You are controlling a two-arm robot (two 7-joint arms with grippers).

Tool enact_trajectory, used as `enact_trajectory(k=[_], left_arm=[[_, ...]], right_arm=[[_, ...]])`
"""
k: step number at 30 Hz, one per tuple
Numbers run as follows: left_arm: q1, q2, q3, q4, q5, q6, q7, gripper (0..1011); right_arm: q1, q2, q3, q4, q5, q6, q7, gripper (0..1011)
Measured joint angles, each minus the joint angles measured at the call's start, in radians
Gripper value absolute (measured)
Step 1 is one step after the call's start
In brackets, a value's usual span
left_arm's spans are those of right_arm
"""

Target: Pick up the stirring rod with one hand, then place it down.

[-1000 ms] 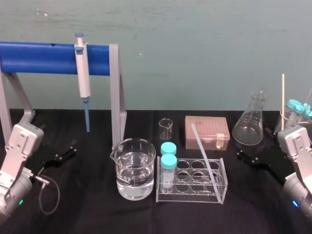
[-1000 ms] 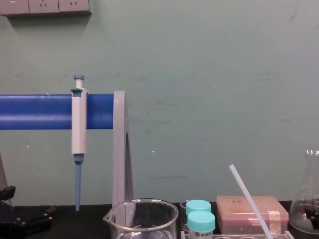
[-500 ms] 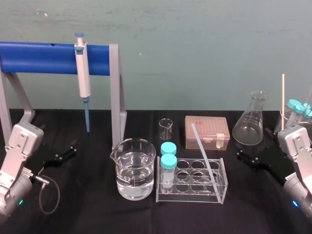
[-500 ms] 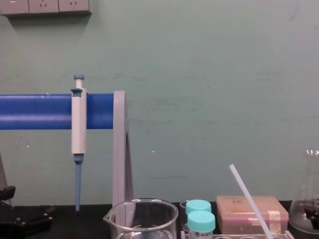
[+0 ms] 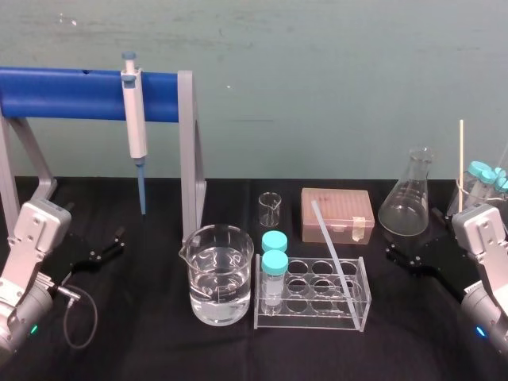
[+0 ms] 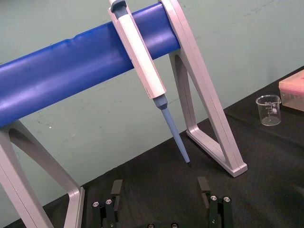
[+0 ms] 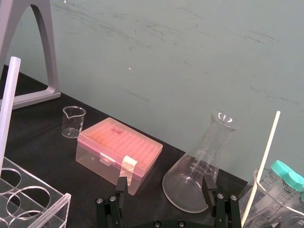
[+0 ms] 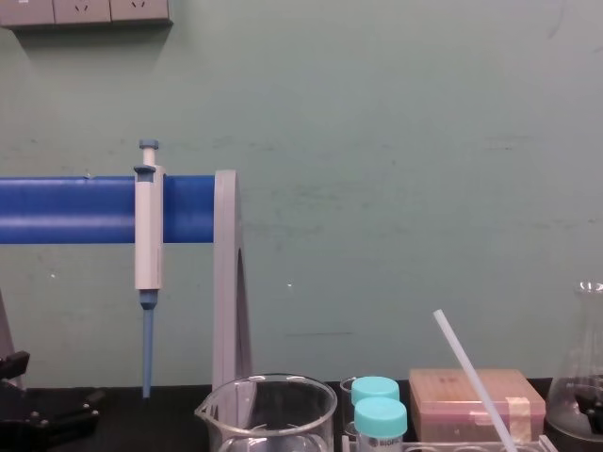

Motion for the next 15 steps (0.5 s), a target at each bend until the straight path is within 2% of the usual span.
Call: enact_trajectory(k=[5,8,11,15], left_arm=[[0.0,0.0,0.0,0.0,0.0,0.0,0.0,1000],[0.0,0.0,0.0,0.0,0.0,0.0,0.0,1000],[0.0,0.0,0.0,0.0,0.0,0.0,0.0,1000],[0.0,0.0,0.0,0.0,0.0,0.0,0.0,1000]], right_arm=[[-0.001,0.0,0.007,-0.002,0.006,0.0,0.006,1003],[-0.008,0.006,0.036,-0.026,0.044,0.004,0.04,1003],[-0.02,0.019,0.066,-0.061,0.095,0.023,0.082,1003],[-0.046,0.052,0.126,-0.139,0.217,0.097,0.176,1003]])
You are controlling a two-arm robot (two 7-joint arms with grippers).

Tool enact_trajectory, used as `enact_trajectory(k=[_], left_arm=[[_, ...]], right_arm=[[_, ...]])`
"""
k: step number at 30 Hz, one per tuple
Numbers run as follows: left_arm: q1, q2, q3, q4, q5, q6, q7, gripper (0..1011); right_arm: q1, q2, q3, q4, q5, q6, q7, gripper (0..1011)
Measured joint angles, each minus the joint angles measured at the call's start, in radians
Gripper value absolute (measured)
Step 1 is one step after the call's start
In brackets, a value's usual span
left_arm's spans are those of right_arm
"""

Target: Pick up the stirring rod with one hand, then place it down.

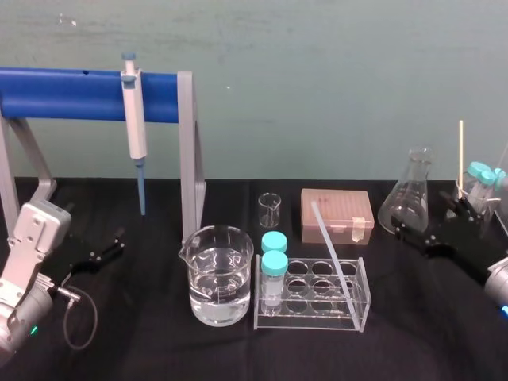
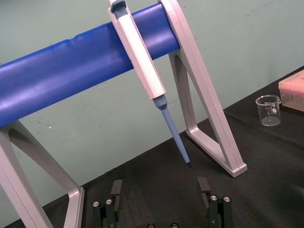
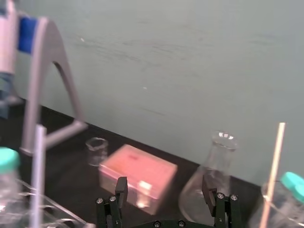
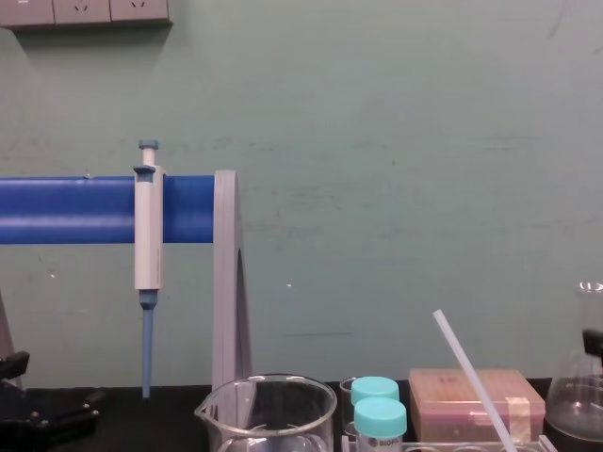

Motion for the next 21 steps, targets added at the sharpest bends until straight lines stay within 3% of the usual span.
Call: enact_trajectory(k=[2,4,5,6,7,9,11,15,21], left_arm=[[0.0,0.0,0.0,0.0,0.0,0.0,0.0,1000],[0.0,0.0,0.0,0.0,0.0,0.0,0.0,1000],[0.0,0.0,0.0,0.0,0.0,0.0,0.0,1000],[0.0,0.0,0.0,0.0,0.0,0.0,0.0,1000],[0.0,0.0,0.0,0.0,0.0,0.0,0.0,1000],[0.0,0.0,0.0,0.0,0.0,0.0,0.0,1000],[0.0,0.0,0.0,0.0,0.0,0.0,0.0,1000],[0.0,0.0,0.0,0.0,0.0,0.0,0.0,1000],[0.0,0.0,0.0,0.0,0.0,0.0,0.0,1000]], right_arm=[[-0.007,0.01,0.02,-0.025,0.051,0.04,0.037,1003],[-0.017,0.022,0.063,-0.069,0.18,0.153,0.114,1003],[-0.017,0.022,0.063,-0.069,0.18,0.153,0.114,1003],[-0.018,0.026,0.082,-0.085,0.239,0.209,0.152,1003],[-0.018,0.026,0.082,-0.085,0.239,0.209,0.152,1003],[-0.008,0.038,0.092,-0.107,0.312,0.28,0.215,1003],[0.008,0.05,0.079,-0.114,0.337,0.304,0.253,1003],[0.038,0.06,0.043,-0.112,0.338,0.32,0.29,1003],[0.118,0.071,-0.057,-0.09,0.279,0.326,0.352,1003]])
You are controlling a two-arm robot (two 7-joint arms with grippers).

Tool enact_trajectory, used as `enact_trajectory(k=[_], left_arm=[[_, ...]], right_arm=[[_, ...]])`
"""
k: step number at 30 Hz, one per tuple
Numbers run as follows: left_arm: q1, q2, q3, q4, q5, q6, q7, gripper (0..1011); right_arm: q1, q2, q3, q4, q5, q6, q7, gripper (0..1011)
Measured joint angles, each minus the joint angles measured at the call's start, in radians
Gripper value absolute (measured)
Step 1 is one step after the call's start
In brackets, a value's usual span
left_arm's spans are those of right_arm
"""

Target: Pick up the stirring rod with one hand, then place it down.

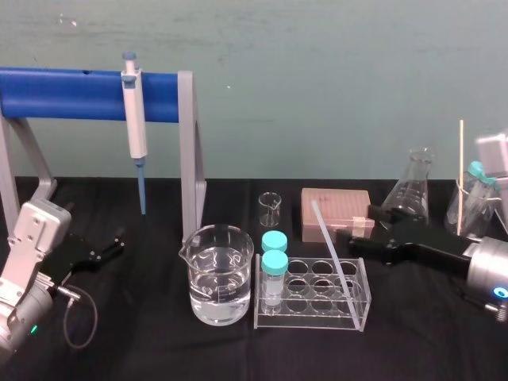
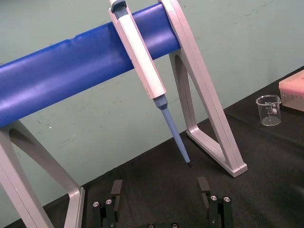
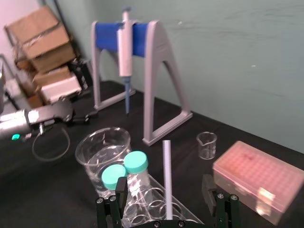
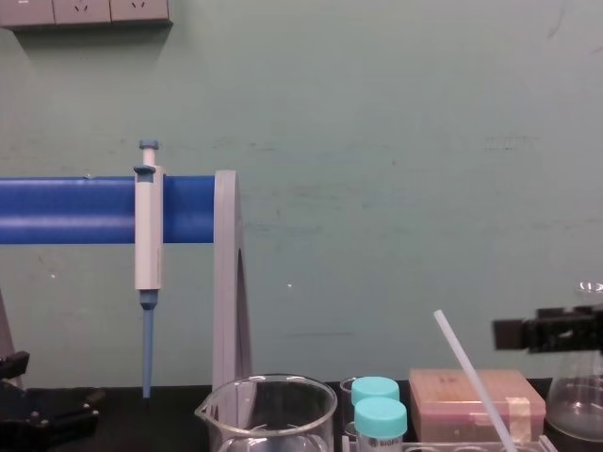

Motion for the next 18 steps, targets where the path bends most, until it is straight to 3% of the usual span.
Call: enact_trajectory(k=[3,7,18], left_arm=[[0.0,0.0,0.0,0.0,0.0,0.0,0.0,1000],[0.0,0.0,0.0,0.0,0.0,0.0,0.0,1000],[0.0,0.0,0.0,0.0,0.0,0.0,0.0,1000]], right_arm=[[0.048,-0.004,-0.054,0.02,-0.042,0.0,0.019,1003],[0.086,-0.018,-0.094,0.045,-0.079,0.006,0.019,1003],[0.161,-0.092,-0.159,0.14,-0.167,0.024,-0.013,1003]])
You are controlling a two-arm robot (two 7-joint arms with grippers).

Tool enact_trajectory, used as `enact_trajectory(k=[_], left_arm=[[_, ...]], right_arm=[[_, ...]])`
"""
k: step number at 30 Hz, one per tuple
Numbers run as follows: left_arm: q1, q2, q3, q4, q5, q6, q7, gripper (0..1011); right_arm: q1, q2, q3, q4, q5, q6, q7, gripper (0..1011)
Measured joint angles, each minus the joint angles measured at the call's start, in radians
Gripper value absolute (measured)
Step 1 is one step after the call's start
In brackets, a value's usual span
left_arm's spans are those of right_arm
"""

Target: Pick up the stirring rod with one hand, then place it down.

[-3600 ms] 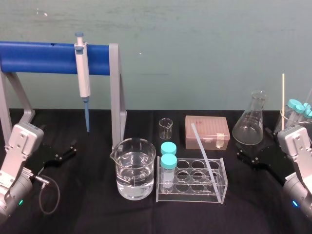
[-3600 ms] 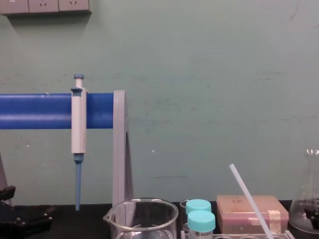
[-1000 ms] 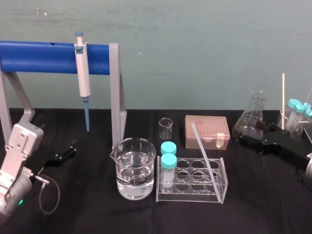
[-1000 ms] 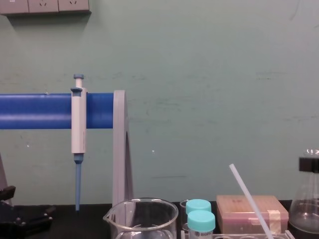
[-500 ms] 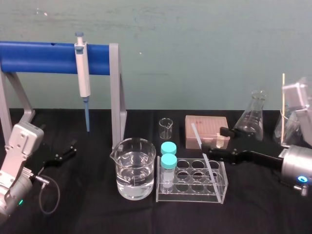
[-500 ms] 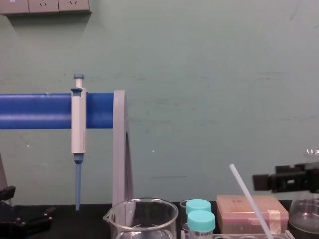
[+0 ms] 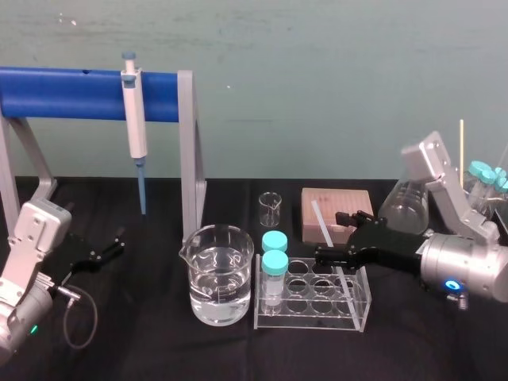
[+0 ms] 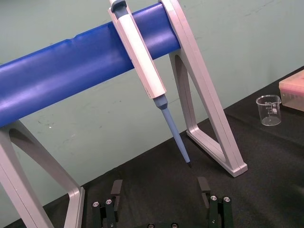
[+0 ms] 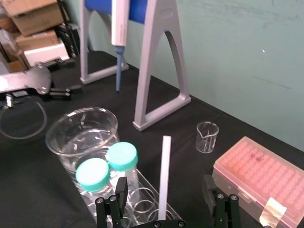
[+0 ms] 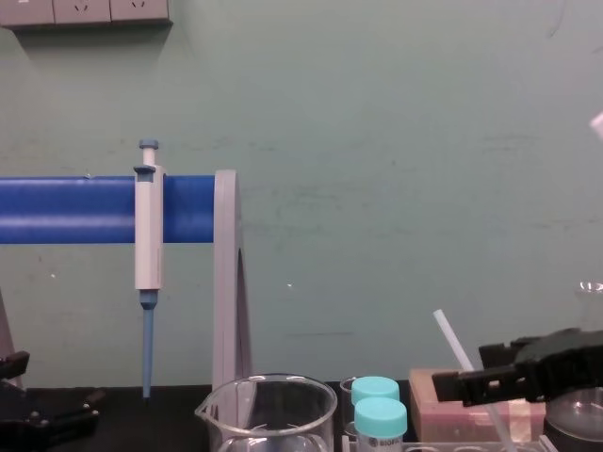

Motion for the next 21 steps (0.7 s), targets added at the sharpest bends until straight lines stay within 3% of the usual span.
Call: enact_trajectory(k=[9,21], left_arm=[[0.0,0.0,0.0,0.0,0.0,0.0,0.0,1000],[0.0,0.0,0.0,0.0,0.0,0.0,0.0,1000]], right_arm=[[0.021,-0.046,-0.011,0.052,-0.034,0.009,-0.004,1003],[0.017,-0.068,0.012,0.052,-0.041,-0.01,0.001,1003]])
